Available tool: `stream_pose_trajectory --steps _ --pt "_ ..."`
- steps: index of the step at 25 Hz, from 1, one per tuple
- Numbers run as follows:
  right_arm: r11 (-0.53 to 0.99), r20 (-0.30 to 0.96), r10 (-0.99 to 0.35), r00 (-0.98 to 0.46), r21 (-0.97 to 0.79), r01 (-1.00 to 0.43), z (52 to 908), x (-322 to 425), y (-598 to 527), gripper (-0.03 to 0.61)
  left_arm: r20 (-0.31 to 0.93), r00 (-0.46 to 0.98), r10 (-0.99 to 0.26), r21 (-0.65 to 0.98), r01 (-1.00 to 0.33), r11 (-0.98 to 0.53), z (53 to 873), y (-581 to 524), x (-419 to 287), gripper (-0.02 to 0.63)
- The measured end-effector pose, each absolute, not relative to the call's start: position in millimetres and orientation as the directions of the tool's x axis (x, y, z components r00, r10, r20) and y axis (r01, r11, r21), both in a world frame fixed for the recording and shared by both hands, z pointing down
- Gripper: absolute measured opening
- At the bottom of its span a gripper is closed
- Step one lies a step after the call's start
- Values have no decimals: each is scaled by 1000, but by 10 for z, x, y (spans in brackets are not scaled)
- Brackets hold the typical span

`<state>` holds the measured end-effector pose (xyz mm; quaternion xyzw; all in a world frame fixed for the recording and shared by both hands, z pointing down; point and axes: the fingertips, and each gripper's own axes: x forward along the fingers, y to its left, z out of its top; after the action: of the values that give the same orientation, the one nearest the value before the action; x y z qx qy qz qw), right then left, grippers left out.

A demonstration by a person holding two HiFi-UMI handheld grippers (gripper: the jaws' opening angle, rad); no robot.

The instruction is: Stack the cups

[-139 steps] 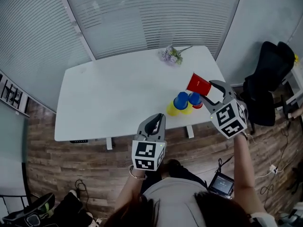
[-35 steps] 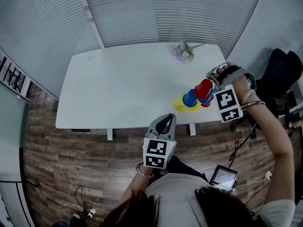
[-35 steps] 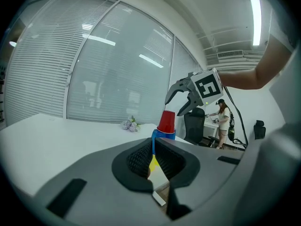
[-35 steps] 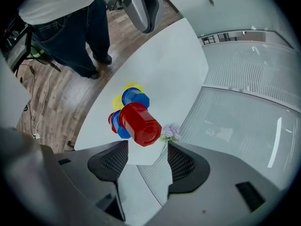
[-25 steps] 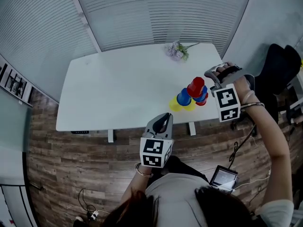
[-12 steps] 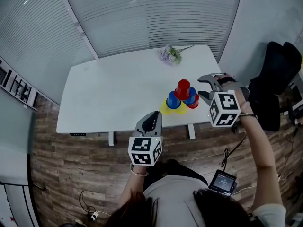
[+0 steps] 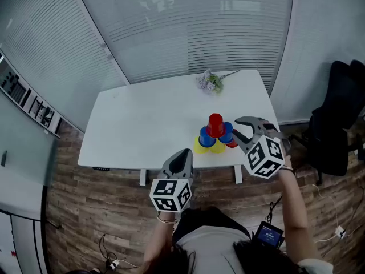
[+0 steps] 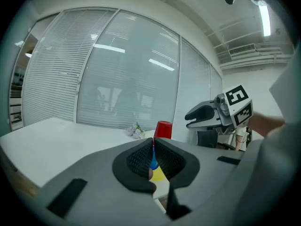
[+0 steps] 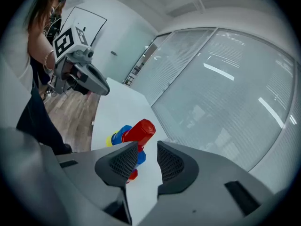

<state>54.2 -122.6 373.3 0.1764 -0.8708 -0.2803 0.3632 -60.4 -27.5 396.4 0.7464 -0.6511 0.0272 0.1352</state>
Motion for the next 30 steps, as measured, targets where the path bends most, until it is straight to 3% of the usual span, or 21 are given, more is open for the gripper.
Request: stream_pose_trajectory --steps 4,14,30 --pt "795 432 -529 -730 554 -247 3606 531 -1187 112 202 154 -967 152 -980 -125 3848 -273 -553 26" --pt "800 199 -584 -787 306 -516 3395 659 -939 83 169 168 -971 123 -981 -149 3656 -86 -419 26" --pt "733 54 -676 -735 154 -663 3264 1064 -152 32 89 229 -969 84 -972 -221 3380 547 -167 26"
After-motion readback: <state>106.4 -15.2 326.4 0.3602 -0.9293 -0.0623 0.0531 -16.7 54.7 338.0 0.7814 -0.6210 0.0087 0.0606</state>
